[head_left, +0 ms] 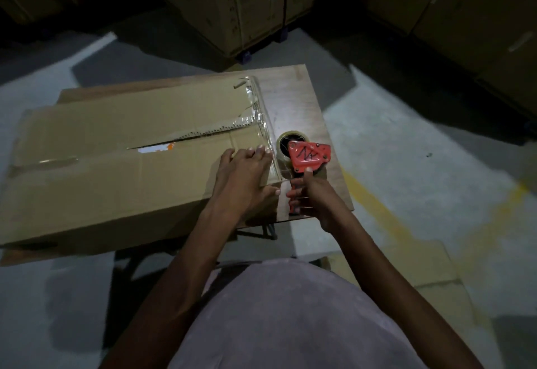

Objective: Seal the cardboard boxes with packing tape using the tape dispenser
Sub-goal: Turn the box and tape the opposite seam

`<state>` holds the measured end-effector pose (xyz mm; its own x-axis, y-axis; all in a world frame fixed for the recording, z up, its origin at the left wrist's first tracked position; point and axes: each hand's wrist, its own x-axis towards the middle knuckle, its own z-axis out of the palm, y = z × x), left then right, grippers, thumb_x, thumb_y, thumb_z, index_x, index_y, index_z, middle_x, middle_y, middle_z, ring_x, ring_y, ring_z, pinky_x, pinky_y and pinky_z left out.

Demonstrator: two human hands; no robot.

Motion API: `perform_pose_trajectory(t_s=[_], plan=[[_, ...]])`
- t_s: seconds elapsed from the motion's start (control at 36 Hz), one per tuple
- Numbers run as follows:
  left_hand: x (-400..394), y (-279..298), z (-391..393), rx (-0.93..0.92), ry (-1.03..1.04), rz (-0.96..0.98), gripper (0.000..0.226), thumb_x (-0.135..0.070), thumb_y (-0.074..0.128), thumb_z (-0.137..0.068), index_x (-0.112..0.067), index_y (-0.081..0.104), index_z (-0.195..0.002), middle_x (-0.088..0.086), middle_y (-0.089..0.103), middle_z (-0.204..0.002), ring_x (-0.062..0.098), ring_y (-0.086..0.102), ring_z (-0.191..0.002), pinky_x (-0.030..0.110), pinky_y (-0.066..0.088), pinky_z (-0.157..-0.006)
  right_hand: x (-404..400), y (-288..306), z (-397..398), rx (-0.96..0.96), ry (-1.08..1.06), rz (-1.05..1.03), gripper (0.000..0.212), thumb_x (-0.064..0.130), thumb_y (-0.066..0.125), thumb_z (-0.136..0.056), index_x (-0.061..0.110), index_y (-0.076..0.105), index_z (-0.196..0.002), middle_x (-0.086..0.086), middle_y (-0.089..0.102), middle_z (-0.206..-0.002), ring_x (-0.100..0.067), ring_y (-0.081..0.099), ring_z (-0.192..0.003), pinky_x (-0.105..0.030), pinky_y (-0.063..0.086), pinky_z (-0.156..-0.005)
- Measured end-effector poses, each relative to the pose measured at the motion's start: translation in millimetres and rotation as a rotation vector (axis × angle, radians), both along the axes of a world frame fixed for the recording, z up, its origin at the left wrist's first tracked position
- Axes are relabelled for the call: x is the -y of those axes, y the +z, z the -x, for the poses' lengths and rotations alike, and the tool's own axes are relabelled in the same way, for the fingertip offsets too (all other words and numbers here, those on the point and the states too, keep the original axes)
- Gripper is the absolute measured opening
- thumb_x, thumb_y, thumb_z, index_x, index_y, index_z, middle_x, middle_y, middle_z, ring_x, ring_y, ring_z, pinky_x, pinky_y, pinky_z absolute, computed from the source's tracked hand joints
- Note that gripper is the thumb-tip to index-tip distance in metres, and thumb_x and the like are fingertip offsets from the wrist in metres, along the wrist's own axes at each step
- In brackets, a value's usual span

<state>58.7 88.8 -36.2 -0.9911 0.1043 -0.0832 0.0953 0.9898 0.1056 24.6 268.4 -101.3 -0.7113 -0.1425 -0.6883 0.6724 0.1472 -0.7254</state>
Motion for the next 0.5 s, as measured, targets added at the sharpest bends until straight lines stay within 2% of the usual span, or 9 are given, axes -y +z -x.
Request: perform_pose_trajectory(t_s=[0.08, 0.14, 0.25, 0.36, 0.44, 0.5], plan=[[7, 6, 3, 0.024, -0.071, 0.033, 0.081, -0.066, 0.057, -0.090, -0.027, 0.032, -0.157, -0.002, 0.030, -0.165, 0.021, 0.035, -0.145, 0.043, 0.019, -0.121, 2, 20, -11, -0.021, -0.019, 0.099, 0.048, 0.054, 0.045, -0.108, 0.014, 0.069, -0.117, -0.007, 0.079, -0.092, -0.024, 0.073, -0.086, -0.042, 0.057, -0.083], [11, 10, 6, 0.032, -0.105, 0.040, 0.082, -0.066, 0.058, -0.089, -0.028, 0.032, -0.157, -0.002, 0.029, -0.166, 0.021, 0.036, -0.144, 0.043, 0.019, -0.121, 6, 27, -17, -0.053, -0.031, 0.142, 0.040, 0.047, 0.058, -0.105, 0.011, 0.069, -0.119, -0.005, 0.078, -0.090, -0.023, 0.074, -0.086, -0.044, 0.058, -0.086], [19, 14, 8, 0.056, -0.169, 0.050, 0.083, -0.067, 0.057, -0.089, -0.029, 0.031, -0.158, -0.003, 0.028, -0.166, 0.021, 0.035, -0.144, 0.043, 0.019, -0.121, 17, 29, -29, -0.132, -0.124, 0.142, 0.030, 0.029, 0.076, -0.095, 0.010, 0.070, -0.117, -0.011, 0.075, -0.104, -0.022, 0.073, -0.088, -0.045, 0.060, -0.093], [25, 14, 10, 0.044, -0.211, 0.038, 0.084, -0.068, 0.057, -0.088, -0.029, 0.032, -0.158, -0.003, 0.029, -0.166, 0.020, 0.036, -0.143, 0.043, 0.021, -0.120, 24, 27, -33, -0.193, -0.250, 0.128, 0.042, 0.019, 0.083, -0.088, 0.006, 0.066, -0.124, -0.018, 0.073, -0.108, -0.025, 0.073, -0.090, -0.046, 0.060, -0.091], [27, 11, 10, 0.034, -0.223, 0.021, 0.084, -0.069, 0.057, -0.088, -0.028, 0.033, -0.157, -0.003, 0.029, -0.165, 0.021, 0.038, -0.141, 0.042, 0.023, -0.119, 26, 26, -34, -0.222, -0.296, 0.112, 0.040, 0.016, 0.085, -0.086, 0.012, 0.067, -0.122, -0.022, 0.073, -0.116, -0.035, 0.074, -0.102, -0.051, 0.059, -0.096], [29, 10, 10, 0.021, -0.232, 0.008, 0.083, -0.069, 0.056, -0.088, -0.028, 0.034, -0.156, -0.003, 0.030, -0.165, 0.021, 0.038, -0.141, 0.042, 0.024, -0.117, 28, 25, -34, -0.222, -0.329, 0.104, 0.039, 0.015, 0.086, -0.084, 0.017, 0.067, -0.119, -0.021, 0.073, -0.116, -0.037, 0.074, -0.103, -0.054, 0.057, -0.097]])
